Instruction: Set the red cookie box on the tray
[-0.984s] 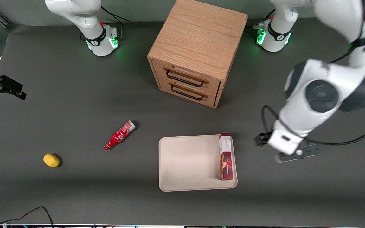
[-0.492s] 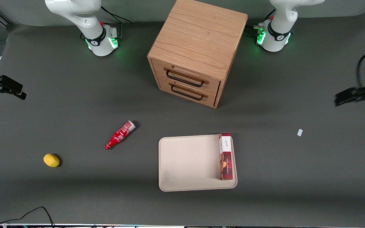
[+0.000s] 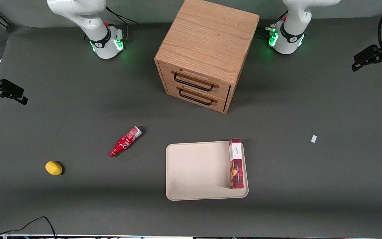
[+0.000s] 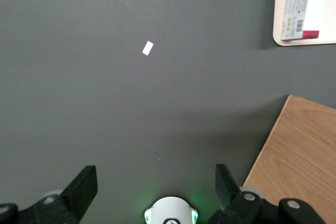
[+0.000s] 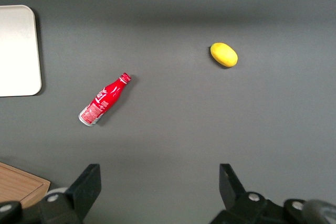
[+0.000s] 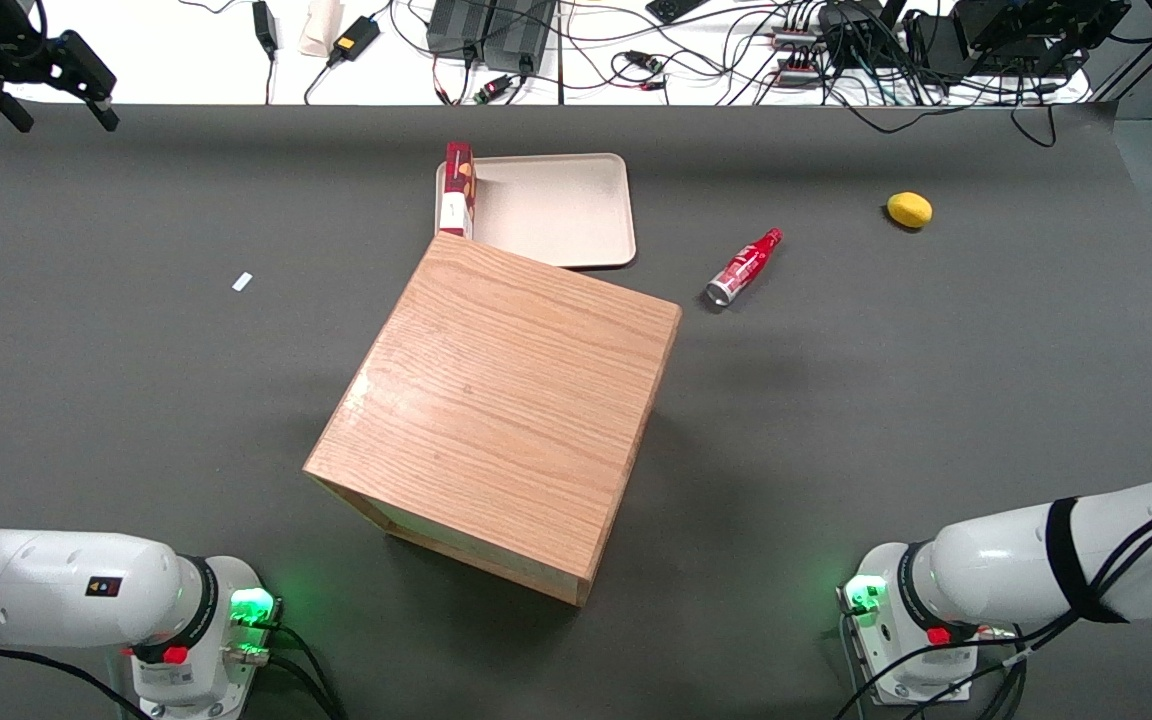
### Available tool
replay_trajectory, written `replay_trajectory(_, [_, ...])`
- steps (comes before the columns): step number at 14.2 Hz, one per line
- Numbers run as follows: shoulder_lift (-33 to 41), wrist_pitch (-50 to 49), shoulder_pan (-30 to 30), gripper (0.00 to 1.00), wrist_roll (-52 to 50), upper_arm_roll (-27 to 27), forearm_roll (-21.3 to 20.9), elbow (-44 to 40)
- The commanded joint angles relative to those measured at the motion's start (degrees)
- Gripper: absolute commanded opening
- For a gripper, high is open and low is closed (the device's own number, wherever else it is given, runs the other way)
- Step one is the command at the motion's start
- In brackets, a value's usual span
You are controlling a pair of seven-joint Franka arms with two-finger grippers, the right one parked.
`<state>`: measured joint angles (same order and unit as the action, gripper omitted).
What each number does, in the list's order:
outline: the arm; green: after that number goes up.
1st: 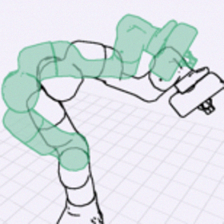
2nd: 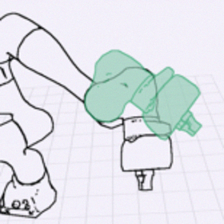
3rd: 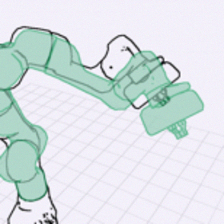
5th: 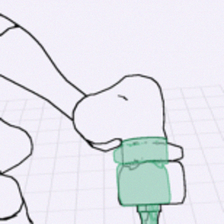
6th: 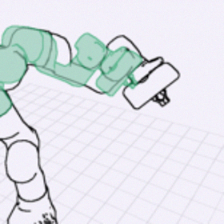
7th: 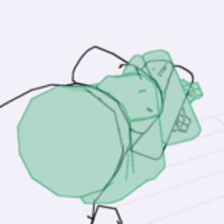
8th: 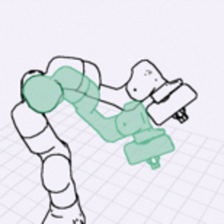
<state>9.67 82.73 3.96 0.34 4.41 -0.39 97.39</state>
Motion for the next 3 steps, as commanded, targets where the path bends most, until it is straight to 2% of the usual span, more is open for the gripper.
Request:
replay_trajectory(1, [-0.2, 0.5, 2.7, 1.0, -0.2, 3.3, 0.1, 0.1])
replay_trajectory(3, [-2.5, -2.2, 2.7, 1.0, 0.3, 3.2, 0.1, -3.8])
